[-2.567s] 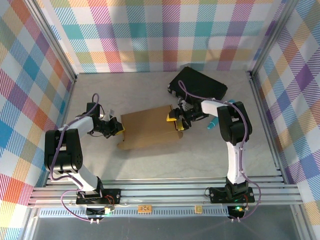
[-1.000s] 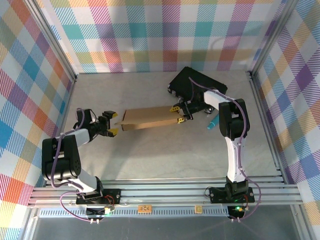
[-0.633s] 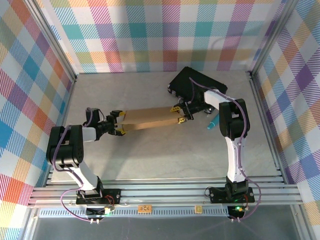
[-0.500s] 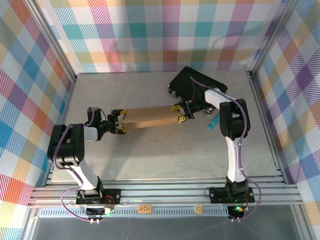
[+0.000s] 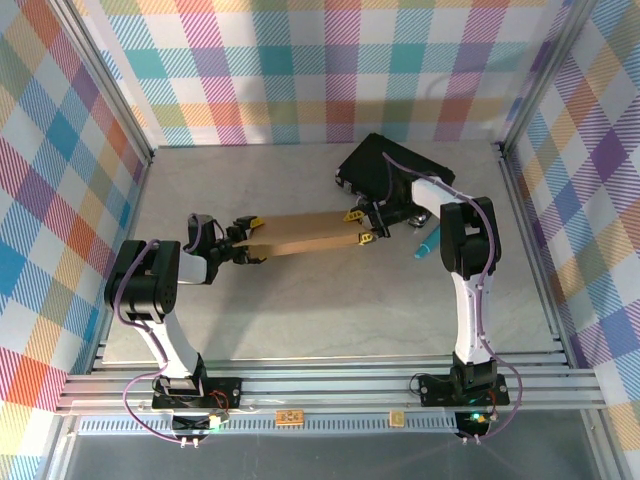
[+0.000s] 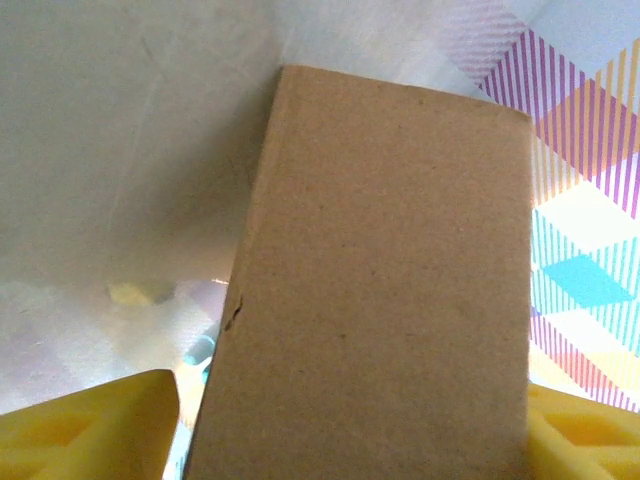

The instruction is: Fold the paper box

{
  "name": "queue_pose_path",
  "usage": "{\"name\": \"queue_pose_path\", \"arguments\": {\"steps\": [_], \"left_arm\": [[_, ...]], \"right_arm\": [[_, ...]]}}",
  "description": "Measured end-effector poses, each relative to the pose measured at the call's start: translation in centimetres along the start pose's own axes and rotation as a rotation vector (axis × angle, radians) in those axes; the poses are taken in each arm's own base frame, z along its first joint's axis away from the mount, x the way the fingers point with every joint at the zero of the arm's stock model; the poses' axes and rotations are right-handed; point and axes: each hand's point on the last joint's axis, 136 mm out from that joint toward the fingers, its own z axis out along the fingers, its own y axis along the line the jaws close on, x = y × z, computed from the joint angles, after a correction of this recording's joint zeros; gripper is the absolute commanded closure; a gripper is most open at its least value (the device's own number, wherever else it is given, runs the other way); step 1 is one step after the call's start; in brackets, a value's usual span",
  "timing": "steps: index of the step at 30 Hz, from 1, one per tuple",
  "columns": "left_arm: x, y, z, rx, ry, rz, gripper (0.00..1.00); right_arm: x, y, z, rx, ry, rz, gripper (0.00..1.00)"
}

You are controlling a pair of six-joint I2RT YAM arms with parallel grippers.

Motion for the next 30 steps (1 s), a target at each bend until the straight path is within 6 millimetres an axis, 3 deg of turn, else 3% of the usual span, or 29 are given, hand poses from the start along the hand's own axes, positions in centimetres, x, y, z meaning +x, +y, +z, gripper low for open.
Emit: {"name": "queue_pose_path", "arguments": {"steps": [3,6,14,20,24,30], "left_arm": [[0.1,-0.2,0.0,0.005,0.005,-0.003,0.41],[0.4,-0.4,0.1,0.014,0.012,0.007,0.56],[1.0,-0.2,-0.5,-0.013,-0.024,-0.040,0.68],[2.4,-0.2,-2.3,-0.139,-0.099,-0.095,0.79],[3.6,-1.2,-3.7,-0.225,-0.129,-0.101,0.80],[4.2,3.2,-6.6,-0.414,-0.164,-0.230,0.86]], "right_arm": [[0.0,0.0,0.0,0.000,0.001,0.004,0.63],[0.0,-0.1,-0.2,-0.001,0.001,0.018,0.58],[0.0,0.2,-0.6,0.019,-0.024,0.000,0.37],[0.5,0.7,-1.7,0.071,-0.104,-0.103,0.33],[2.5,2.7,-4.5,0.089,-0.216,-0.254,0.33],[7.6,6.7,-10.9,0.106,-0.504,-0.604,0.40]]}}
